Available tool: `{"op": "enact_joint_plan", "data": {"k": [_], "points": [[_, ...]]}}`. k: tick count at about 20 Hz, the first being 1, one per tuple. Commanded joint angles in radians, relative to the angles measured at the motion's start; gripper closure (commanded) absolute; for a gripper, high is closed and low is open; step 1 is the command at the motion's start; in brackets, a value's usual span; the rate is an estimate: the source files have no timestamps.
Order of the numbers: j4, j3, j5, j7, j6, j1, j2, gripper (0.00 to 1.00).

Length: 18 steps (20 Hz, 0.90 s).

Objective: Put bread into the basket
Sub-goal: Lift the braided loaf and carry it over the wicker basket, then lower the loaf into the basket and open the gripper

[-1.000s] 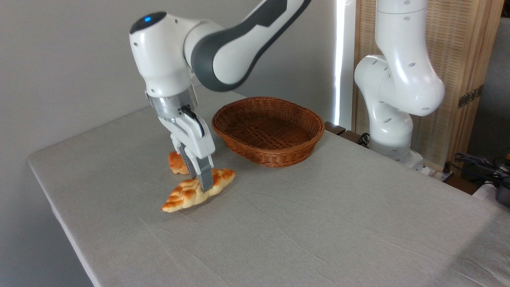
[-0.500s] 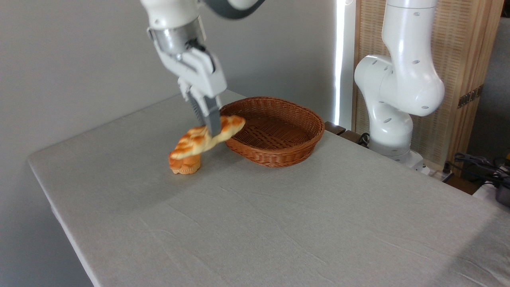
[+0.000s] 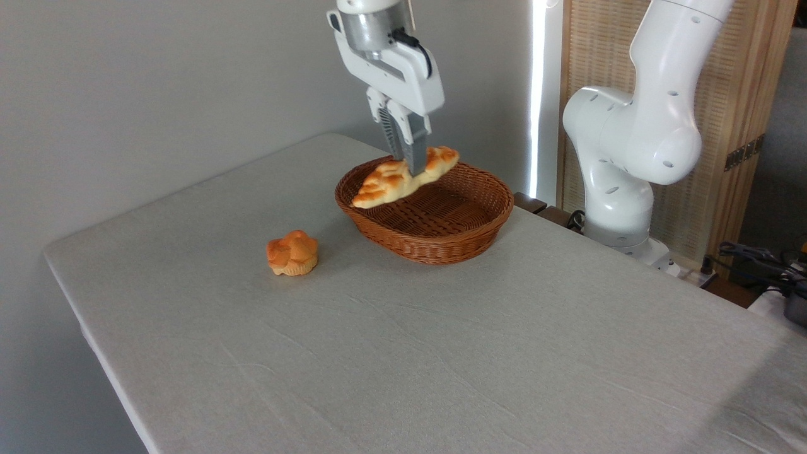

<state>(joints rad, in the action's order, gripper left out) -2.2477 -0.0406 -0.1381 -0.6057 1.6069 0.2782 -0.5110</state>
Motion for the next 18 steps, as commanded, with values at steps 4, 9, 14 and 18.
{"op": "enact_joint_plan", "data": {"k": [4,9,14,18], "points": [[-0.096,0.007,-0.011,0.171,-0.027,0.094,-0.026,0.78],[-0.133,0.005,-0.011,0.202,-0.01,0.127,-0.018,0.7],[-0.167,0.007,-0.005,0.192,0.039,0.162,0.006,0.34],[-0.176,0.007,-0.006,0.19,0.063,0.17,0.018,0.0]]}}
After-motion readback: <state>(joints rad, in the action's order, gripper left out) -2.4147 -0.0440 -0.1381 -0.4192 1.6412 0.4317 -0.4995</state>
